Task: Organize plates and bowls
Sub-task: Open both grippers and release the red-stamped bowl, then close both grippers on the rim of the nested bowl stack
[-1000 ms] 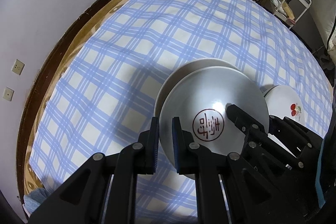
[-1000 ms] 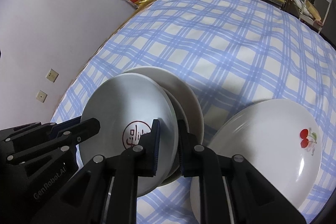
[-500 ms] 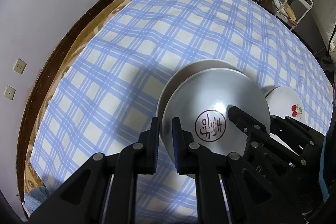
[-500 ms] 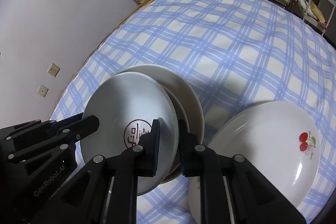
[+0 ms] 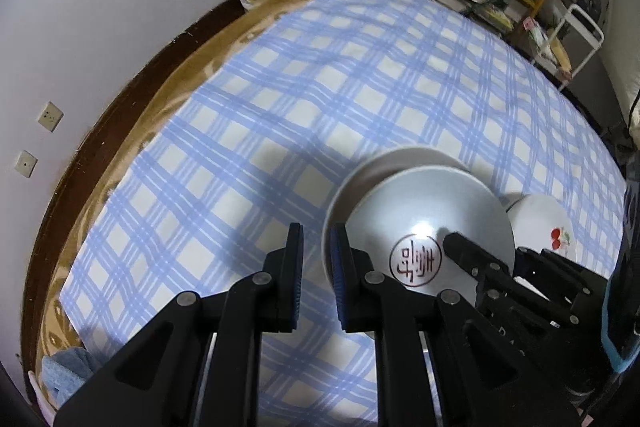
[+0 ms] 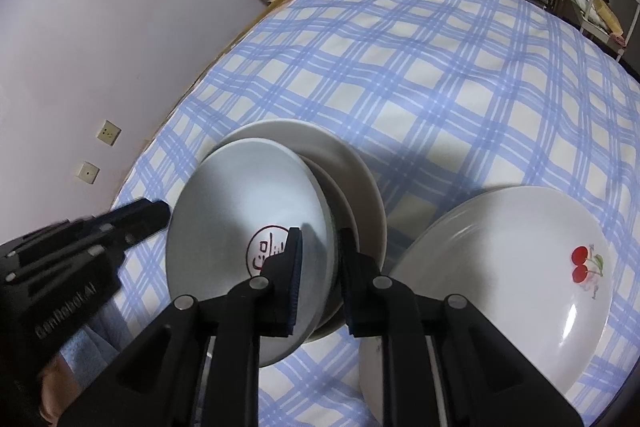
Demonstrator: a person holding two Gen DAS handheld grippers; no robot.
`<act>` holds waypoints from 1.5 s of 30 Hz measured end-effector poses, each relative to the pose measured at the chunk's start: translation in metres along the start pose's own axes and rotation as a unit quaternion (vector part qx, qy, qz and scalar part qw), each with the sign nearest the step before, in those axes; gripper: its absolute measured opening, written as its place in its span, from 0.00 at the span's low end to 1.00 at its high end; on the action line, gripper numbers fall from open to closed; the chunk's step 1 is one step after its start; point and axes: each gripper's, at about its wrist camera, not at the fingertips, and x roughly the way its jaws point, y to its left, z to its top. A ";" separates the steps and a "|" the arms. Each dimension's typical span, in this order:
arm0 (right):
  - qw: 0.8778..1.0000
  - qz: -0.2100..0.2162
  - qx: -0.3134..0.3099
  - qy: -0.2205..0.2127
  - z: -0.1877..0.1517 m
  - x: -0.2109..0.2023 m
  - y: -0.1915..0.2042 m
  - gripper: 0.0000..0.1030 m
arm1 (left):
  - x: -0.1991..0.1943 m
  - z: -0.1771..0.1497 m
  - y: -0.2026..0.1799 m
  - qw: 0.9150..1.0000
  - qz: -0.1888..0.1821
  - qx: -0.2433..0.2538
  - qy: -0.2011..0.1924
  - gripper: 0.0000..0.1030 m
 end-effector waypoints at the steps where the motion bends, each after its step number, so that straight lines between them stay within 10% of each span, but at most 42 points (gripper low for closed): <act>1: 1.000 0.008 0.003 0.001 0.000 -0.001 0.000 0.27 | -0.001 0.000 0.002 1.000 0.001 -0.003 -0.002 0.14; 15: 0.997 0.035 0.022 -0.058 0.001 -0.033 -0.003 0.82 | 0.003 0.000 0.009 1.000 0.000 -0.020 0.012 0.14; 45: 0.998 -0.055 0.018 -0.022 -0.002 -0.030 -0.061 0.82 | 0.020 0.002 0.011 0.999 0.000 -0.022 0.036 0.45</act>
